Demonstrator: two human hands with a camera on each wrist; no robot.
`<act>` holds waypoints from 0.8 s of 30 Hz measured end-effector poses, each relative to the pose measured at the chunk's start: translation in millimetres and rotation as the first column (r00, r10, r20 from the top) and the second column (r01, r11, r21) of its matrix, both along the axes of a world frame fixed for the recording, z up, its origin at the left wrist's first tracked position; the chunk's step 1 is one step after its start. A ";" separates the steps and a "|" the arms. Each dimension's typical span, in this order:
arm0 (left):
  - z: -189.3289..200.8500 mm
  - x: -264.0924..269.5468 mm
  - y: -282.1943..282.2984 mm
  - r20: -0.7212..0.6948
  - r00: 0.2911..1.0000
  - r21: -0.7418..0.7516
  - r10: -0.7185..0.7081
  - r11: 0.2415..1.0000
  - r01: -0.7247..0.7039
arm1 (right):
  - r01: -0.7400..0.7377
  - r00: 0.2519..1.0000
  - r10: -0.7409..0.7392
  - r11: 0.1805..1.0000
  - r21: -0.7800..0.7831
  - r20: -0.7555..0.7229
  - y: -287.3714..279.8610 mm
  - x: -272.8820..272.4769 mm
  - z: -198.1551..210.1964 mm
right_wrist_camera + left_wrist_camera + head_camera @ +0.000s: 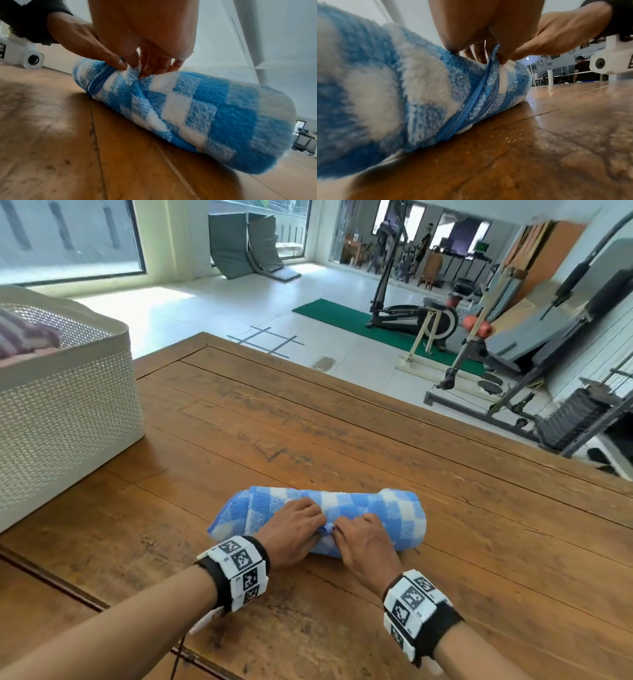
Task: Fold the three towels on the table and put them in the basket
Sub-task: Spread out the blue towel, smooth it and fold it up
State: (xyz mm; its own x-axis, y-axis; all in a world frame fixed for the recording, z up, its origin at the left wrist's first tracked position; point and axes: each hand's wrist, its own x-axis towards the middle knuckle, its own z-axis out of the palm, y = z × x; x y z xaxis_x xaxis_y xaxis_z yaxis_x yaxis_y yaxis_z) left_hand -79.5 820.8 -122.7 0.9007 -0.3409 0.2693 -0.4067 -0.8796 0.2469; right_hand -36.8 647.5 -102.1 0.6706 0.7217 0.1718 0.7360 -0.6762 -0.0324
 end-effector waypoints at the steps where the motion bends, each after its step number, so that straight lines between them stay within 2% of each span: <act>1: 1.1 0.0 -1.7 -0.003 1.000 -0.005 0.013 1.000 -0.013 | 0.024 1.000 -0.024 1.000 -0.003 0.003 -0.6 -2.3 0.7; 5: 4.2 1.9 -8.5 -0.077 0.993 -0.017 0.087 0.996 -0.089 | 0.093 0.974 -0.093 0.996 -0.009 -0.204 -2.6 -1.3 0.9; 8: 4.9 5.2 -4.5 -0.104 0.991 -0.068 0.088 0.993 -0.096 | 0.111 0.964 -0.080 0.988 0.109 -0.252 -2.6 1.4 -2.6; 9: 6.0 6.0 -2.8 -0.114 0.990 -0.091 0.081 0.992 -0.091 | 0.087 0.973 -0.057 0.988 0.126 -0.226 -2.9 1.5 -2.8; 12: 6.6 11.2 -0.1 -0.164 0.982 -0.116 0.093 0.987 -0.113 | -0.057 0.998 0.060 0.994 0.097 -0.026 -6.6 1.2 -8.5; 14: 9.4 16.8 -2.3 -0.193 0.975 -0.120 0.113 0.983 -0.138 | -0.107 0.994 0.106 0.992 0.059 0.020 -11.3 0.7 -12.6; 17: 15.0 22.6 -2.7 -0.220 0.964 -0.056 0.151 0.984 -0.167 | -0.126 0.992 0.126 0.991 -0.050 0.005 -16.0 2.8 -15.1; 19: 15.1 22.8 -0.8 -0.180 0.975 0.009 0.130 0.991 -0.130 | -0.138 0.990 0.137 0.990 -0.043 -0.006 -14.8 4.0 -13.3; 21: 15.5 18.9 1.1 -0.106 0.993 0.077 0.055 0.996 -0.046 | -0.138 0.987 0.135 0.990 -0.037 -0.083 -9.3 7.6 -8.0; 24: 13.0 15.9 2.6 -0.086 0.995 0.225 0.041 0.974 -0.020 | -0.125 0.971 0.092 0.982 -0.141 -0.220 -2.9 15.1 1.7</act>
State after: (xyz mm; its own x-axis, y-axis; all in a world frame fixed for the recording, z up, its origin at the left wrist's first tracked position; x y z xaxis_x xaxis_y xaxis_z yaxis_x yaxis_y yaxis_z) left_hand -63.6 823.3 -109.7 0.9287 -0.3551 0.1068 -0.3638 -0.9283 0.0772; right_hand -21.7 644.6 -100.4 0.5963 0.7984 -0.0835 0.7924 -0.6021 -0.0982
